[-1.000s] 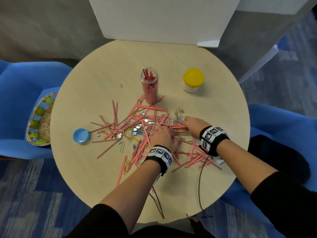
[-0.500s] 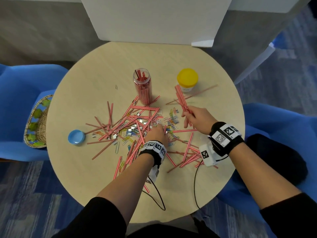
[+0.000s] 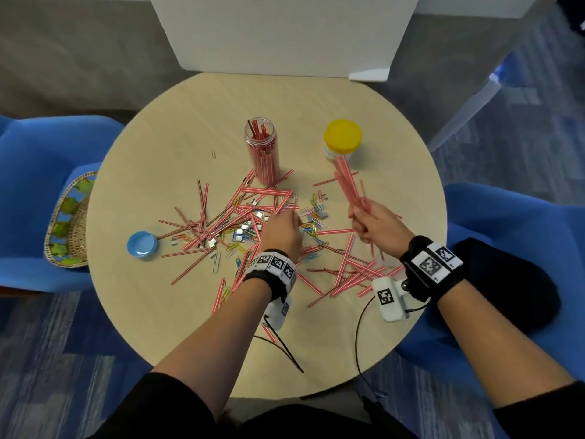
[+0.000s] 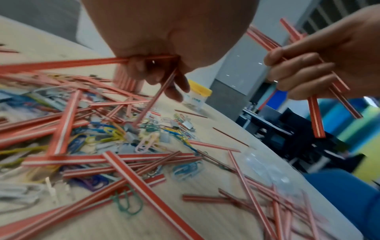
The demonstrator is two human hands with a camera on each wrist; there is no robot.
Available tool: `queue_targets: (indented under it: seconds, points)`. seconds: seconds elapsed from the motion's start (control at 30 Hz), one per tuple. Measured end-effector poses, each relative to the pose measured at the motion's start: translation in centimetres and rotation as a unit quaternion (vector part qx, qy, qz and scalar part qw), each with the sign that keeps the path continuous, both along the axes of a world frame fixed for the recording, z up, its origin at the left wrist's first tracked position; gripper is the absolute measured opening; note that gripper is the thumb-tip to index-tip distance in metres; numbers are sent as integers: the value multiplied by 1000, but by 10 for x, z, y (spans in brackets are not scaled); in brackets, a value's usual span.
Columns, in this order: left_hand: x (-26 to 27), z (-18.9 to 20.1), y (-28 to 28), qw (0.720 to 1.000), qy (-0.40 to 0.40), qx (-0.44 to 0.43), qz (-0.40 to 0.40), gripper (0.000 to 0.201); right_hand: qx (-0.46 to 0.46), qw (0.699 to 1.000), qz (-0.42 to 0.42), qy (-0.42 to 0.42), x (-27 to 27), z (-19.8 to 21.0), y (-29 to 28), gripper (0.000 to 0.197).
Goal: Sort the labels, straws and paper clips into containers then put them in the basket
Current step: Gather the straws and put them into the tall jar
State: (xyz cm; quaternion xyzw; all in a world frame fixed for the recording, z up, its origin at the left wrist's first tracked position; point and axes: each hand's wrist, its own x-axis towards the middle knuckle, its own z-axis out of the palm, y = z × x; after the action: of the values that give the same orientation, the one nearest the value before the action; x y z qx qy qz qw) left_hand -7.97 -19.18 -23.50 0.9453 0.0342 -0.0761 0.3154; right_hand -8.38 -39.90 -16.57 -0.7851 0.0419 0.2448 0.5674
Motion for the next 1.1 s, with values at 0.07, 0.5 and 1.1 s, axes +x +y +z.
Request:
queue_targets:
  seconds: [0.07,0.5,1.1]
  points:
    - [-7,8,-15,997,24,9,-72,21,25,998,-51,21,-3,5,-10,24]
    - [-48,-18,-80,914,45,177,-362,23,-144,981,-85,103,-59,-13,-56,41]
    - [-40,-4,-58,830,13,317,-459,29,-31,977,-158,138,-61,-20,-65,21]
